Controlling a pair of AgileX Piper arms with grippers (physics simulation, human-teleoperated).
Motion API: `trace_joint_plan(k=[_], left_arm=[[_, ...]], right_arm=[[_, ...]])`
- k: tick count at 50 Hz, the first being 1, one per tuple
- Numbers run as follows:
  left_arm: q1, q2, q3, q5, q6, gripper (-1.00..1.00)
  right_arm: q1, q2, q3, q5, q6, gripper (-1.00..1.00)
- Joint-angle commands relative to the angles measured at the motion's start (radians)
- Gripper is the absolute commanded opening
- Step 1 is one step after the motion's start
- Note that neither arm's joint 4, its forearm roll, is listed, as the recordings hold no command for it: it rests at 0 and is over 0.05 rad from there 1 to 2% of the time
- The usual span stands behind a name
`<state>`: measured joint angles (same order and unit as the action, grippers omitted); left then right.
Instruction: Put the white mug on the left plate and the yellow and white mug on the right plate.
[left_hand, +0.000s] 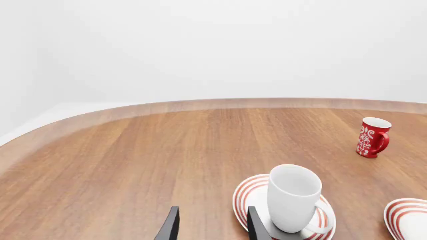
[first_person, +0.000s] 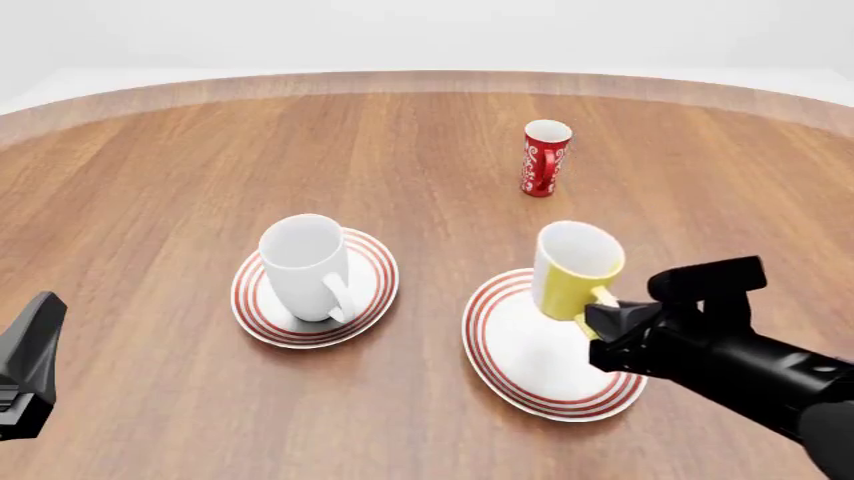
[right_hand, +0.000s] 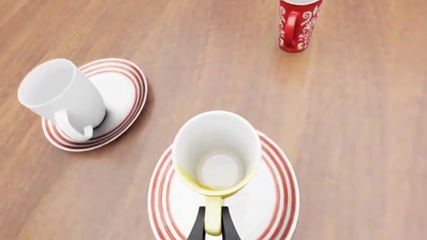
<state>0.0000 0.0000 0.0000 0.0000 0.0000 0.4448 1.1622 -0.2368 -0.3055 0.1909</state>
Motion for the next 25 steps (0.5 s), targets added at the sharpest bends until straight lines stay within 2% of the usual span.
trace_joint_plan(k=[1,25], left_arm=[[0.000,0.000,0.000,0.000,0.000,1.00],[0.000,0.000,0.000,0.000,0.000,1.00]], right_arm=[[0.004,0.040,0.001,-0.036,0.010,-1.00],[0.010,0.115,0.013,-0.087,0.002,-1.00]])
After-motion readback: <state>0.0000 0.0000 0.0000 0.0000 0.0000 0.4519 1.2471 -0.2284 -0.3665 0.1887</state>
